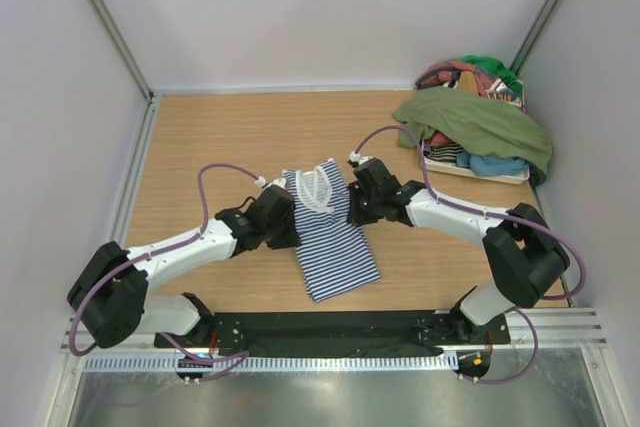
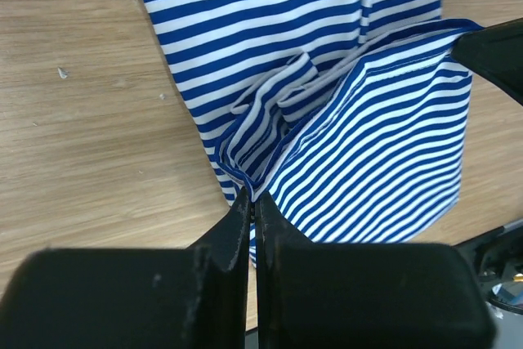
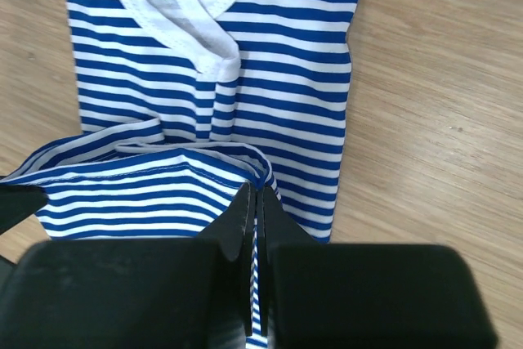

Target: Fold and stack the tank tops

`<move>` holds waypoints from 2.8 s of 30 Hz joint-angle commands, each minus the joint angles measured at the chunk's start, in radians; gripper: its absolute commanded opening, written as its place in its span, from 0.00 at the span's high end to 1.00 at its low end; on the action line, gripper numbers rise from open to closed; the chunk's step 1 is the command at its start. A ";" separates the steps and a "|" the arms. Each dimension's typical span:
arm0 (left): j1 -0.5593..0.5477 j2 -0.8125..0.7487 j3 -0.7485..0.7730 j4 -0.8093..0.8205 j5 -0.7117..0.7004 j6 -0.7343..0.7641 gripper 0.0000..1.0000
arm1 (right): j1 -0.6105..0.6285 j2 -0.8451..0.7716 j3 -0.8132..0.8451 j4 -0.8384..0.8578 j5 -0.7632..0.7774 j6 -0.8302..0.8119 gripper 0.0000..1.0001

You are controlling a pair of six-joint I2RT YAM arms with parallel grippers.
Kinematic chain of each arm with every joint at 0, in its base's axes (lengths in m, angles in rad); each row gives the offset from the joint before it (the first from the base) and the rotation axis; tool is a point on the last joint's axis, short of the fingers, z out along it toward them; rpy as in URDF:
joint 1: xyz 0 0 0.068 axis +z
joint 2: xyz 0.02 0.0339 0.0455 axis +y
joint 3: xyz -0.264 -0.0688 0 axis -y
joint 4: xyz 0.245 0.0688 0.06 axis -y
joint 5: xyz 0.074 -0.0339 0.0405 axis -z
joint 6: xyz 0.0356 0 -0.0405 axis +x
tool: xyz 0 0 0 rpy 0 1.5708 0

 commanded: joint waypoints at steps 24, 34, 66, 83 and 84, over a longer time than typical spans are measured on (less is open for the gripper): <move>0.005 0.185 0.083 0.076 -0.083 0.078 1.00 | -0.016 0.028 0.034 0.024 0.169 0.016 0.99; 0.003 0.221 0.080 0.096 -0.102 0.090 0.91 | -0.021 0.025 0.023 0.058 0.195 0.033 0.77; -0.465 -0.172 -0.155 0.016 -0.145 -0.316 0.38 | 0.066 -0.493 -0.386 -0.171 -0.045 0.208 0.48; -0.482 -0.054 -0.166 0.092 -0.196 -0.343 0.59 | 0.112 -0.440 -0.434 -0.076 -0.012 0.257 0.61; -0.482 -0.051 -0.167 0.098 -0.198 -0.346 0.60 | 0.115 -0.432 -0.432 -0.068 -0.015 0.259 0.63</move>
